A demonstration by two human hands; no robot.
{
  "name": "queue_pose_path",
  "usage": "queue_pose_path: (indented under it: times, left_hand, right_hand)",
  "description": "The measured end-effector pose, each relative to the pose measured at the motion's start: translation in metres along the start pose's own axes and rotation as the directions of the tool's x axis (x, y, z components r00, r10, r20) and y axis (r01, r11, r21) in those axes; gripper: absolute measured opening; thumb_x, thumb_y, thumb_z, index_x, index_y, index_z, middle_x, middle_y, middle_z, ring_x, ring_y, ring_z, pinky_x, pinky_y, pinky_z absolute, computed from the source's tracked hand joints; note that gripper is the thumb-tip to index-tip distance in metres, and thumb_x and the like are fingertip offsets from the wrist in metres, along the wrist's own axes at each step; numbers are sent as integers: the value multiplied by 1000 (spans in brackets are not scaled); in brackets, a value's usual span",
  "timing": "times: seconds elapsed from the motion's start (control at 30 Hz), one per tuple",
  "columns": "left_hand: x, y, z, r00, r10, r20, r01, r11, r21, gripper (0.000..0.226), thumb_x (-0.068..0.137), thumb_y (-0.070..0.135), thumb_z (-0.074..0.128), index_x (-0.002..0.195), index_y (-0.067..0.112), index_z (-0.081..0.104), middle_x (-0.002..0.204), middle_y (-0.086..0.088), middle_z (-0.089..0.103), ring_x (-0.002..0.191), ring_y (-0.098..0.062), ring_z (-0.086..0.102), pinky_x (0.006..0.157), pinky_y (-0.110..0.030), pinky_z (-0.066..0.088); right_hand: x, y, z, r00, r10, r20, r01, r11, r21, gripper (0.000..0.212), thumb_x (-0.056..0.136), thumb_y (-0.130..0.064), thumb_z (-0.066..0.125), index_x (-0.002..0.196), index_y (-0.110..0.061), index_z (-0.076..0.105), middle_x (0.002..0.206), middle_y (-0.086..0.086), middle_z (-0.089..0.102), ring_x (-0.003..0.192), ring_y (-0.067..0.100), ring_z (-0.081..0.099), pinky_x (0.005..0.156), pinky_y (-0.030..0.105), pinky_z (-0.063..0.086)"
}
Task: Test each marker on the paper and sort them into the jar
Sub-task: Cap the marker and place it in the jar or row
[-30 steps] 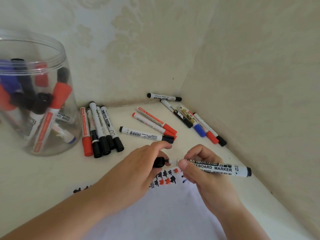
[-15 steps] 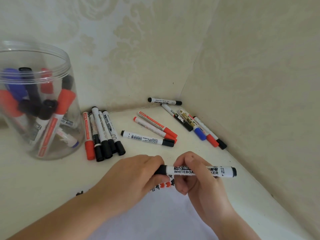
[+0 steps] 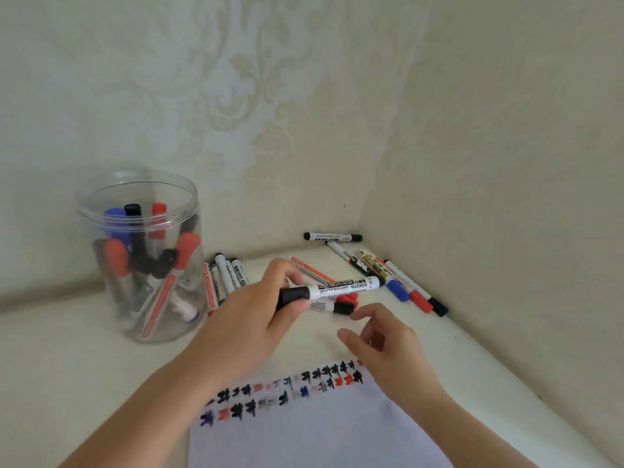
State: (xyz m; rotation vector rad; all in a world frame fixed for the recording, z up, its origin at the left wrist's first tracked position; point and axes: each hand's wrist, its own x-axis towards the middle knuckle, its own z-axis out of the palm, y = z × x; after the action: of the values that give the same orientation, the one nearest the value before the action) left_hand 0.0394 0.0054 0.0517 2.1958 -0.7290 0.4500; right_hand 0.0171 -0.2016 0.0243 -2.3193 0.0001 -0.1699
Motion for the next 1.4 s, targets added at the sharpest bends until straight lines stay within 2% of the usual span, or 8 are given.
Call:
queue_pose_path:
  times: [0.1, 0.37, 0.63, 0.9, 1.07, 1.2, 1.3, 1.4]
  left_hand:
    - [2, 8, -39, 971, 39, -234, -53, 997, -56, 16, 85, 52, 45, 92, 38, 46, 62, 6, 55, 53, -9, 50, 44, -17, 36]
    - [-1, 16, -145, 640, 191, -745, -52, 977, 206, 9, 92, 27, 41, 98, 23, 46, 79, 10, 49, 71, -8, 49, 66, -20, 39]
    - [9, -21, -144, 948, 0, -319, 206, 762, 613, 42, 93, 35, 20, 93, 18, 58, 79, 3, 52, 78, -22, 47, 70, -35, 32]
    - [9, -27, -115, 952, -52, -303, 225, 788, 573, 55, 88, 44, 17, 102, 28, 67, 117, 6, 51, 107, -15, 30, 86, -31, 18]
    - [16, -15, -113, 956, -109, -273, 270, 695, 667, 57, 85, 45, 16, 75, 32, 70, 132, 5, 48, 118, -19, 27, 97, -38, 12]
    - [21, -3, -96, 929, 154, -337, 74, 814, 576, 35, 87, 29, 38, 103, 17, 67, 116, -4, 57, 107, -23, 38, 90, -40, 28]
    - [22, 3, -59, 957, 212, -196, -138, 932, 334, 27, 88, 28, 43, 102, 20, 65, 102, 4, 57, 97, -13, 45, 83, -28, 37]
    - [19, 4, -12, 997, 68, 27, -70, 994, 83, 19, 90, 37, 43, 105, 36, 56, 102, 20, 50, 95, 7, 41, 82, -9, 31]
  right_hand:
    - [9, -11, 0, 967, -254, -26, 221, 885, -410, 20, 90, -39, 55, 107, -29, 55, 71, -10, 53, 56, 4, 53, 53, 18, 43]
    - [44, -68, 21, 913, -348, -211, 339, 938, -76, 10, 81, -41, 53, 74, -34, 54, 46, -8, 46, 47, 6, 47, 45, 23, 36]
    - [62, -41, 53, 988, -124, -87, 119, 991, -61, 17, 88, -24, 59, 71, -30, 57, 54, -6, 52, 46, 9, 44, 45, 25, 32]
    - [72, -11, 35, 994, -96, 57, 110, 925, -363, 13, 91, -34, 54, 101, -31, 62, 89, -13, 57, 75, 2, 53, 68, 17, 46]
    - [65, -2, 37, 975, -196, 109, 223, 816, -533, 32, 93, -37, 50, 124, -31, 56, 115, -9, 53, 104, 8, 49, 83, 20, 45]
    - [63, -6, 35, 957, -253, 139, 284, 739, -610, 31, 95, -33, 49, 125, -29, 56, 120, -8, 55, 112, 11, 47, 87, 22, 40]
    - [53, -12, 24, 975, -219, 39, 217, 900, -379, 23, 92, -27, 55, 115, -26, 60, 100, -8, 58, 91, 6, 53, 74, 14, 41]
    - [36, -23, 8, 998, -56, 30, 54, 996, 66, 8, 91, -24, 57, 99, -26, 59, 76, -10, 61, 62, -2, 56, 59, 13, 45]
